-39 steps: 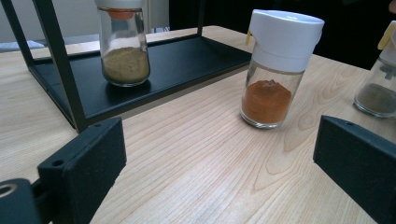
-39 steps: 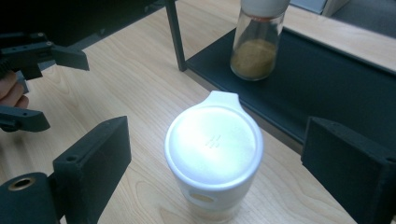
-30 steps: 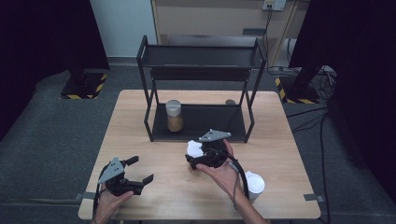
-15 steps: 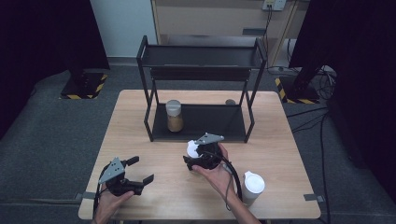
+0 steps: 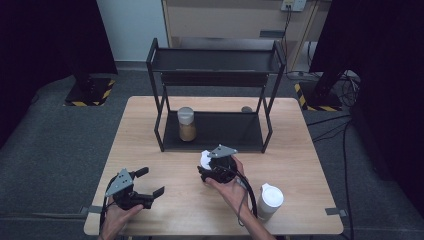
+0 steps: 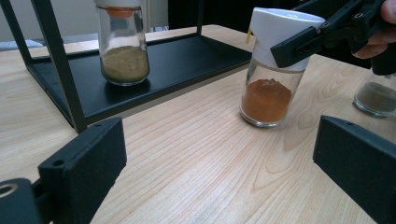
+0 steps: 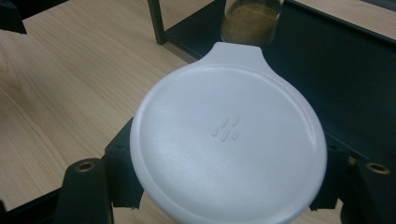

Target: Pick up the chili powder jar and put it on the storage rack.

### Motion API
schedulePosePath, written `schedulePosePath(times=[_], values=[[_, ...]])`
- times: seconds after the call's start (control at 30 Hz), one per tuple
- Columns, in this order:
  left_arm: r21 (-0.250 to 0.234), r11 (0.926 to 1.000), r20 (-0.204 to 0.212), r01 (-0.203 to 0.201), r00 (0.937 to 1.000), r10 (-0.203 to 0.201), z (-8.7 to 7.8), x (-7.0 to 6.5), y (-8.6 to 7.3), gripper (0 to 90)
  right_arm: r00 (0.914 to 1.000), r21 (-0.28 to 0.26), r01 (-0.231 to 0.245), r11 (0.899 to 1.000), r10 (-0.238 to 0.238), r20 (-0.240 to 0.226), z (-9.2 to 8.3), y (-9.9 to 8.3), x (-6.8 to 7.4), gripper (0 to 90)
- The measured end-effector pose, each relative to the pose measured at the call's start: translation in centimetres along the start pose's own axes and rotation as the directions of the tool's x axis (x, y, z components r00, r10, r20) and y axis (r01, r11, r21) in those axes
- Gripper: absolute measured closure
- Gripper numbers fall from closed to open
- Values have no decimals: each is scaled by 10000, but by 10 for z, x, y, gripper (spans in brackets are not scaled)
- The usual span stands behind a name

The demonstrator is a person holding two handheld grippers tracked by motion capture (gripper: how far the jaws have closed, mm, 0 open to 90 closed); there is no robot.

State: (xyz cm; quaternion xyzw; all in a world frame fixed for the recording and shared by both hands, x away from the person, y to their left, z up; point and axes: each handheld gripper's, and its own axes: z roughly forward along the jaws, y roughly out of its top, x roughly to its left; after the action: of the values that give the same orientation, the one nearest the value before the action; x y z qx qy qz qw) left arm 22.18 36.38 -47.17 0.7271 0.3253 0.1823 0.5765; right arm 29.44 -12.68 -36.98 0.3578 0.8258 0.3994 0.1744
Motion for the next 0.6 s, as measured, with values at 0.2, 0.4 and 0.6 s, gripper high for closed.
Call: schedulePosePath(times=[0.2,0.4,0.6], values=[[1,10000,1,-7,10000,7,0,0,0,21,9999,124,106,9999,-105,-100,-1,3,-2,313],[4,10000,10,-22,10000,22,0,0,0,21,9998,103,123,9999,-121,-162,-3,4,-4,313],[9,10000,13,-30,10000,30,0,0,0,22,9995,25,257,9997,-256,-175,-11,13,-7,313]])
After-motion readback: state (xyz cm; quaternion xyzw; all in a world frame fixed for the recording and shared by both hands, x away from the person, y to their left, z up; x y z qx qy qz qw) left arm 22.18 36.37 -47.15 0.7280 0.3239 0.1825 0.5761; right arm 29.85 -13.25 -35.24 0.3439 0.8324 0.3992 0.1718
